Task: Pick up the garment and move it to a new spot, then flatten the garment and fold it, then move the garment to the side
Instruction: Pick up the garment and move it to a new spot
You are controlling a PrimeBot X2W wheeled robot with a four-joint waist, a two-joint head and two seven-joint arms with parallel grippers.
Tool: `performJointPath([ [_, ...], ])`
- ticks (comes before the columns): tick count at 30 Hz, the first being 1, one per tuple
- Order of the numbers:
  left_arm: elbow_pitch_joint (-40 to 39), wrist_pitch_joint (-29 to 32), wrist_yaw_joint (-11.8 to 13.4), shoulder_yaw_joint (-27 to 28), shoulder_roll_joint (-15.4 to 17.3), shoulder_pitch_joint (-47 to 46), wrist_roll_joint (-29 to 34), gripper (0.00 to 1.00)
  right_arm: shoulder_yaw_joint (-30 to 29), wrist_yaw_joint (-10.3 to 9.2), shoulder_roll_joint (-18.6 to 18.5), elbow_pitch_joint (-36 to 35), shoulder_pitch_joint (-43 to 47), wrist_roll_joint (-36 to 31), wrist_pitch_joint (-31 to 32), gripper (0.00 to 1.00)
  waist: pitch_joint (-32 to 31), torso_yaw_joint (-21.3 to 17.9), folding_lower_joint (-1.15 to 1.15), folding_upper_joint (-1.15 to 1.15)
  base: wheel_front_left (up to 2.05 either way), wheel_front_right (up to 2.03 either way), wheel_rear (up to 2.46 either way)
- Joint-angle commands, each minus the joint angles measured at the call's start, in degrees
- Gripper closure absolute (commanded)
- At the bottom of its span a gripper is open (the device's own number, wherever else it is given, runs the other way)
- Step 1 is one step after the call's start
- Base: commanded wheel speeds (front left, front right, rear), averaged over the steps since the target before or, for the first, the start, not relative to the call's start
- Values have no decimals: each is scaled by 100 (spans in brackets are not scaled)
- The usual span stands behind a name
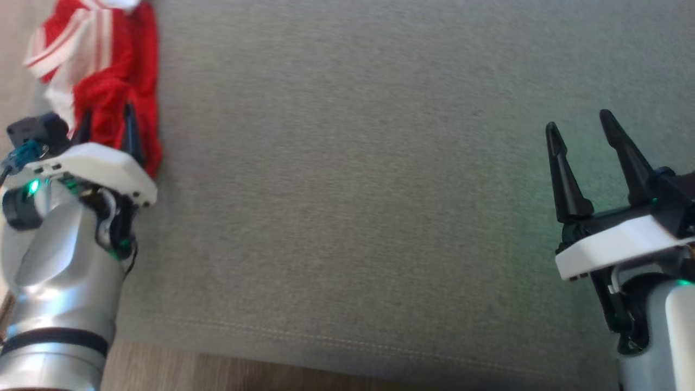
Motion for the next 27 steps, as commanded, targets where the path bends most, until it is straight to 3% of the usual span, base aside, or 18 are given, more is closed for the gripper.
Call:
performJointPath([
  [1,287,112,-96,179,373,-273,-82,0,161,19,-41,-149,-181,47,-72,0,172,-205,-1,0,0,0,0],
  [3,717,238,-208,180,412,-394,-136,0,163,19,-37,-113,-208,64,-109,0,211,-260,-1,0,0,0,0],
  [4,864,218,-261,185,437,-446,-153,32,163,19,-35,-94,-213,71,-125,0,226,-284,-1,0,0,0,0],
  [5,983,174,-308,185,456,-489,-163,100,157,19,-33,-78,-216,78,-142,0,237,-298,-1,0,0,0,0],
  [10,1224,-95,-329,165,559,-640,-101,100,99,19,-19,-43,-226,76,-198,0,243,-315,-1,0,0,0,0],
  [14,998,-247,-208,197,697,-739,42,100,50,19,-10,-25,-235,78,-230,0,129,-278,-1,0,0,0,0],
  [19,-556,-257,123,577,898,-453,400,100,-26,19,16,-2,-184,76,-285,0,-171,-230,-1,0,0,0,0],
  [27,-2479,-259,219,964,918,608,867,100,-68,19,132,167,92,124,-381,0,-939,-338,-1,0,0,0,0],
])
